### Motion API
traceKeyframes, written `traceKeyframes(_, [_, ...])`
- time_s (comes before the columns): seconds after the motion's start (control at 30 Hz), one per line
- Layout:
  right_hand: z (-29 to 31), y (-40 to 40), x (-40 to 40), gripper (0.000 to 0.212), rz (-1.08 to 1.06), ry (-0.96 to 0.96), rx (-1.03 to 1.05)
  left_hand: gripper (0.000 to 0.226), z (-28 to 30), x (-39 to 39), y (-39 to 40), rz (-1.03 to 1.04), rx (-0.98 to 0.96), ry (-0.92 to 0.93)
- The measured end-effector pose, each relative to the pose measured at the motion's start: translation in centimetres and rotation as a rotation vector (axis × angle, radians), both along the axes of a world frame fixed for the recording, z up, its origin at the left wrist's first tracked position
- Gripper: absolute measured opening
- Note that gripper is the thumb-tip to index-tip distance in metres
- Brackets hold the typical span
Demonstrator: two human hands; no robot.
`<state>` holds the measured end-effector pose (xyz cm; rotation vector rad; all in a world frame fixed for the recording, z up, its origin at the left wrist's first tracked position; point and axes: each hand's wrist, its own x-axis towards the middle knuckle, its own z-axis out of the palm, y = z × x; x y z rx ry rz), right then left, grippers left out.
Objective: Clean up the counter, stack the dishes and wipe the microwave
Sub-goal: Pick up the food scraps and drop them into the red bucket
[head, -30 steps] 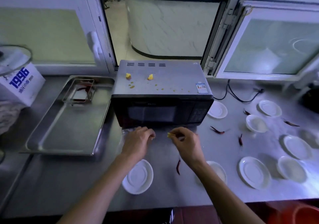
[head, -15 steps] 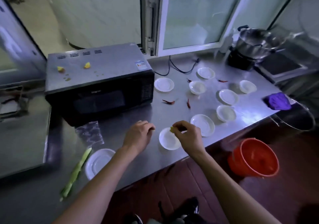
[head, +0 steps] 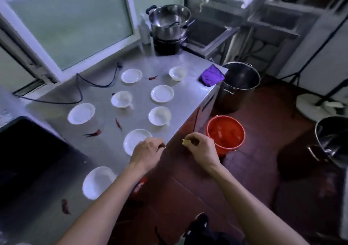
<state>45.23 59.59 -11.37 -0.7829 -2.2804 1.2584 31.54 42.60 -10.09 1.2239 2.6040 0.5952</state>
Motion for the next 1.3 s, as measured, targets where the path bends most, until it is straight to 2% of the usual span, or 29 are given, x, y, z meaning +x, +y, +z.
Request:
traceKeyframes(0.3, [-2.7, 12.0, 9.3, 0.009, -0.236, -0.072, -0.086, 0.011, -2.0, 4.4, 15.8, -0.291, -0.083, -0.018])
traceKeyframes(0.63, [-5.9, 18.7, 13.4, 0.009, -0.440, -0.195, -0.157, 0.012, -4.5, 5.6, 26.5, -0.485, -0.110, -0.085])
traceKeyframes(0.97, [-8.3, 28.9, 5.4, 0.007, -0.435, -0.360, -0.147, 0.014, -8.0, -1.3, 40.0, -0.522, -0.108, -0.229])
traceKeyframes(1.3, [-10.4, 35.6, -1.9, 0.007, -0.482, -0.468, -0.295, 0.012, -12.0, -8.1, 47.7, -0.550, -0.246, -0.323])
